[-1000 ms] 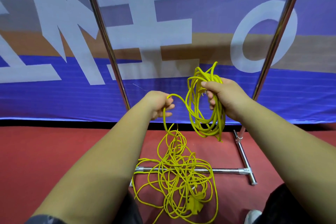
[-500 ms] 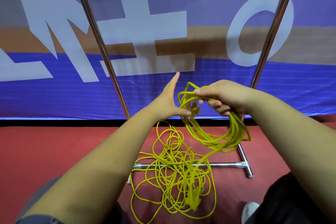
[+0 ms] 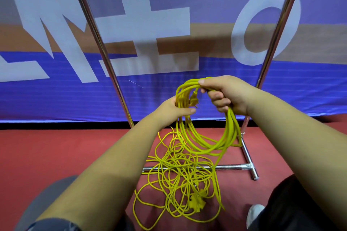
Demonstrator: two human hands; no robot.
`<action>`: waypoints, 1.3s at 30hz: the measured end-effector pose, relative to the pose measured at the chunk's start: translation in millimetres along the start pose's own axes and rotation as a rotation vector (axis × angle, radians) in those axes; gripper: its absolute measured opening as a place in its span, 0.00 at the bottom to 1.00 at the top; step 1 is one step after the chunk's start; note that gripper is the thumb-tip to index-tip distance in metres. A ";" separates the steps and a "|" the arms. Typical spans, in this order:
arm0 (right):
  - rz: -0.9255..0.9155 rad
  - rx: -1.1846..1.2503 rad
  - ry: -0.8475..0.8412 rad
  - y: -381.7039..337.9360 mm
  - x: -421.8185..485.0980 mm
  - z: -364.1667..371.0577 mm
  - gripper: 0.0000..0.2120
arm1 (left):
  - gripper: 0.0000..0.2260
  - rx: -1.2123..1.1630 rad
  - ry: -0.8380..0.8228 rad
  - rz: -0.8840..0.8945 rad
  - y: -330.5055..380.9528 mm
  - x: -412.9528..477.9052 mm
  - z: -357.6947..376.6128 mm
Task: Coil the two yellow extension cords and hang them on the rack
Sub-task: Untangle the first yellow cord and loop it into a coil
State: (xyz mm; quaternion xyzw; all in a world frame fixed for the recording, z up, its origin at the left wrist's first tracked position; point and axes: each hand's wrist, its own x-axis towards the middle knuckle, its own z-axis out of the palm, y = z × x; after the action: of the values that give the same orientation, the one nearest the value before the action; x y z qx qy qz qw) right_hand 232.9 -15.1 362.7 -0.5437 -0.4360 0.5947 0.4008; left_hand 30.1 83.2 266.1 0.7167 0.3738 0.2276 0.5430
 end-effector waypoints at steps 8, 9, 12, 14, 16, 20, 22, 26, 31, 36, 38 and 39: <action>-0.060 0.195 -0.063 -4.3 1.1 -4.7 0.14 | 0.09 -0.011 0.287 -0.002 1.2 6.8 4.3; -0.061 0.200 -0.068 -4.7 0.8 -6.0 0.14 | 0.08 0.027 0.321 0.007 2.3 6.7 3.9; -0.058 0.185 -0.063 -3.4 0.4 -6.7 0.15 | 0.07 0.026 0.364 0.023 0.5 8.7 3.1; -0.069 0.148 -0.046 -2.1 0.3 -4.2 0.15 | 0.12 0.077 0.346 0.027 -4.4 12.4 2.9; -0.073 0.118 -0.006 -1.2 1.3 -0.7 0.14 | 0.27 0.166 0.260 -0.092 -14.5 14.0 3.7; -0.063 0.155 0.147 0.1 5.5 0.6 0.15 | 0.55 0.278 0.063 -0.482 -44.4 5.9 5.5; -0.066 0.177 0.222 0.6 7.0 -2.4 0.15 | 0.45 0.221 -0.058 -0.588 -51.9 -6.0 15.0; -0.078 0.165 0.325 6.3 8.5 -10.7 0.15 | 0.15 0.562 -0.444 -0.582 -62.6 -27.7 50.3; -0.053 0.100 0.383 22.1 11.2 -15.3 0.15 | 0.31 0.890 -0.750 -0.470 -97.7 -51.3 110.1; 0.012 -0.051 0.329 50.4 6.6 -16.7 0.15 | 0.32 0.867 -0.745 -0.345 -169.4 -84.2 168.5; 0.032 -0.126 0.300 63.0 2.4 -16.0 0.14 | 0.32 0.848 -0.686 -0.298 -195.9 -99.9 188.1; 0.042 -0.154 0.284 69.5 0.4 -15.8 0.14 | 0.33 0.870 -0.647 -0.257 -211.2 -103.2 195.9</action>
State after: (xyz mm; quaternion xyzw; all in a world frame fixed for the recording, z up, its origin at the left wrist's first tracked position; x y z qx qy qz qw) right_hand 248.3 -34.2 295.8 -0.6603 -0.4080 0.4849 0.4030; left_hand 48.9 -89.1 13.9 0.8567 0.3322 -0.2472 0.3076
